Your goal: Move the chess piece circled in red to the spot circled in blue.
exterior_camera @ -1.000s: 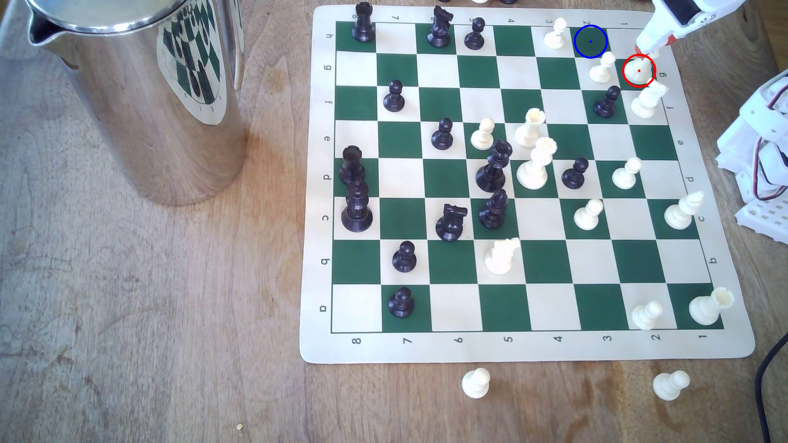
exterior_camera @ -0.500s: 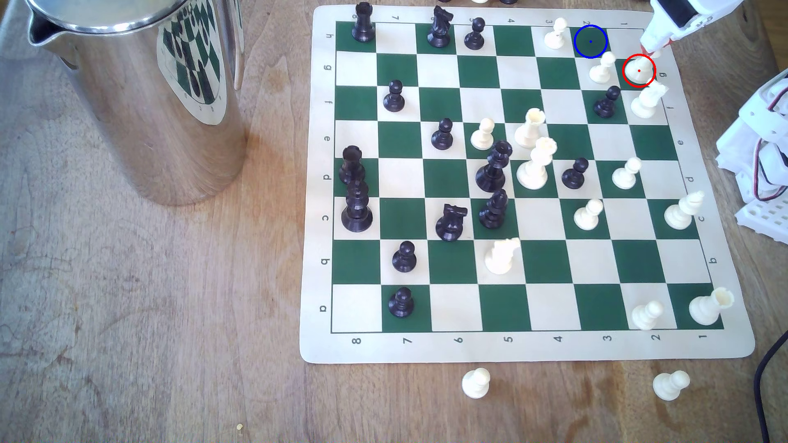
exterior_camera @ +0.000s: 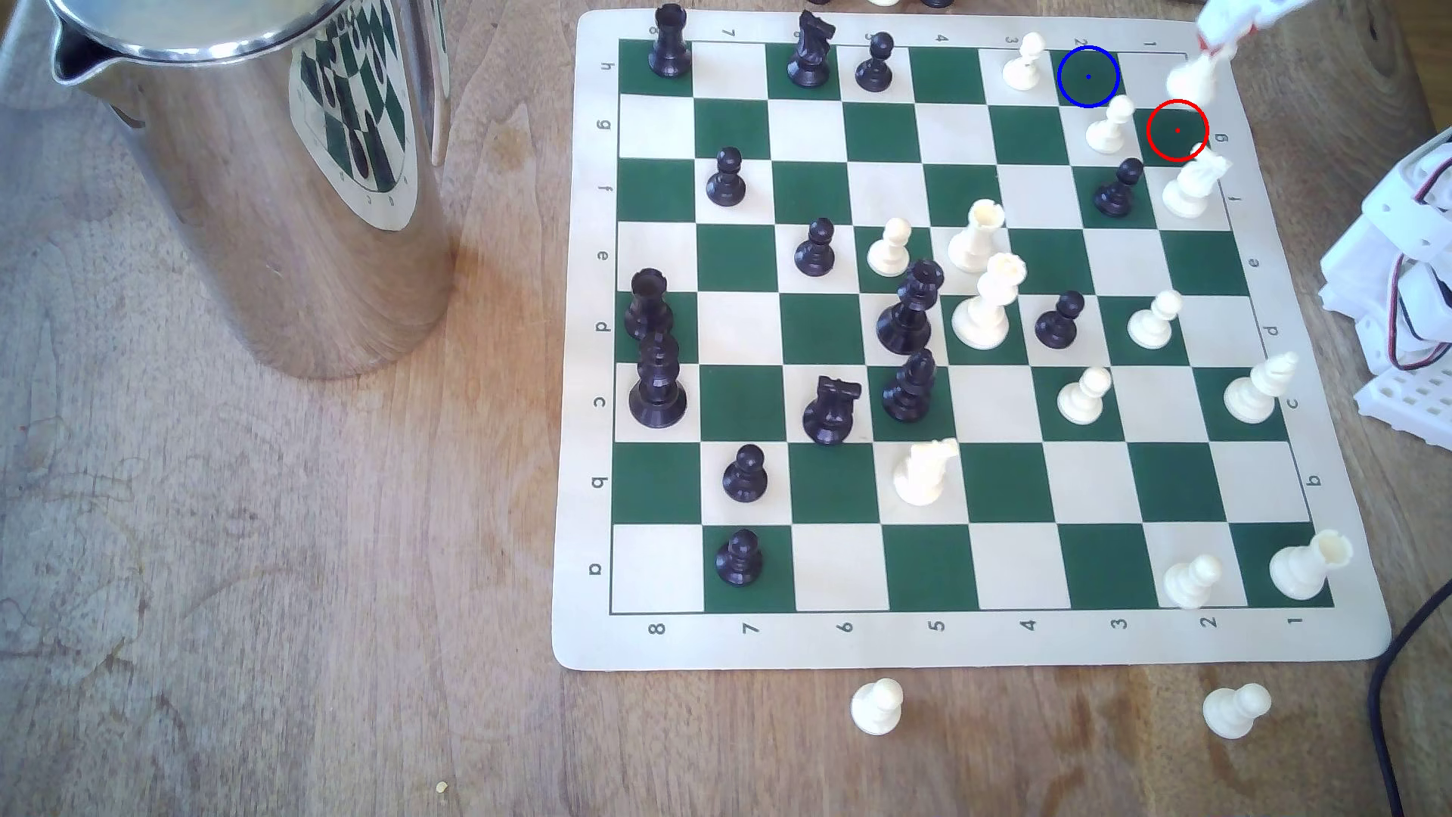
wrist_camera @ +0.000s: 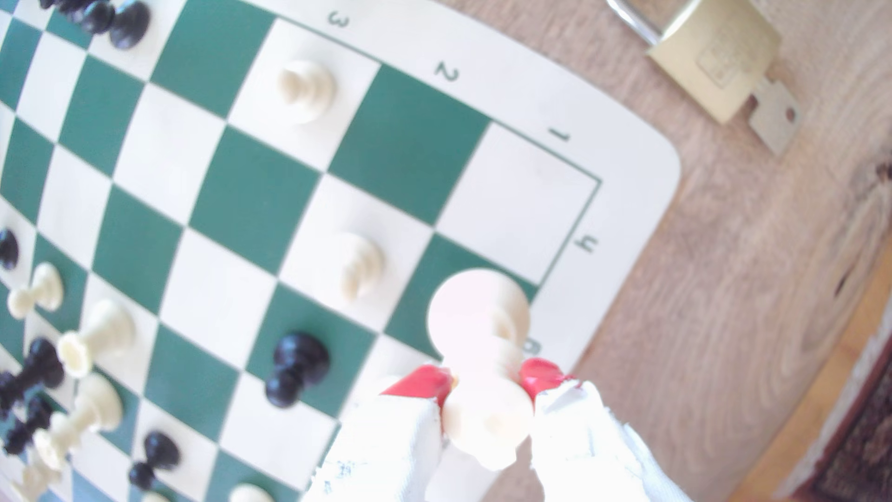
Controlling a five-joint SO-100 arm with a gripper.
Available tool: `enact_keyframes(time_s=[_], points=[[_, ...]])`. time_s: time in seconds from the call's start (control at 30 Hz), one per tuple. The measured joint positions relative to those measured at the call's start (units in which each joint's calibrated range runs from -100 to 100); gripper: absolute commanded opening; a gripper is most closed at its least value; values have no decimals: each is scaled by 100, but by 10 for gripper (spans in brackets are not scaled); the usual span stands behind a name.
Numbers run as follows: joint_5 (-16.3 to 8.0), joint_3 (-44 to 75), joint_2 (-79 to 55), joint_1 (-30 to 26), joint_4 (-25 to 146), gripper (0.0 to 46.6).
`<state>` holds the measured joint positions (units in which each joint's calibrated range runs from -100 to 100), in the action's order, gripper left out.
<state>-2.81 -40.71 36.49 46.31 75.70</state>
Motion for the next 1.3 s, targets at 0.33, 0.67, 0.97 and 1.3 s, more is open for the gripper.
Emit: enact_keyframes(time_s=[0.33,0.67,0.97,1.3], points=[[-195,1103,-545,-465,72,2],[-181,1139,-1575,-398,-693,2],[-181,1139,-1986,-391,-956,2],[-181,1139,-2388,-391,-1251,2]])
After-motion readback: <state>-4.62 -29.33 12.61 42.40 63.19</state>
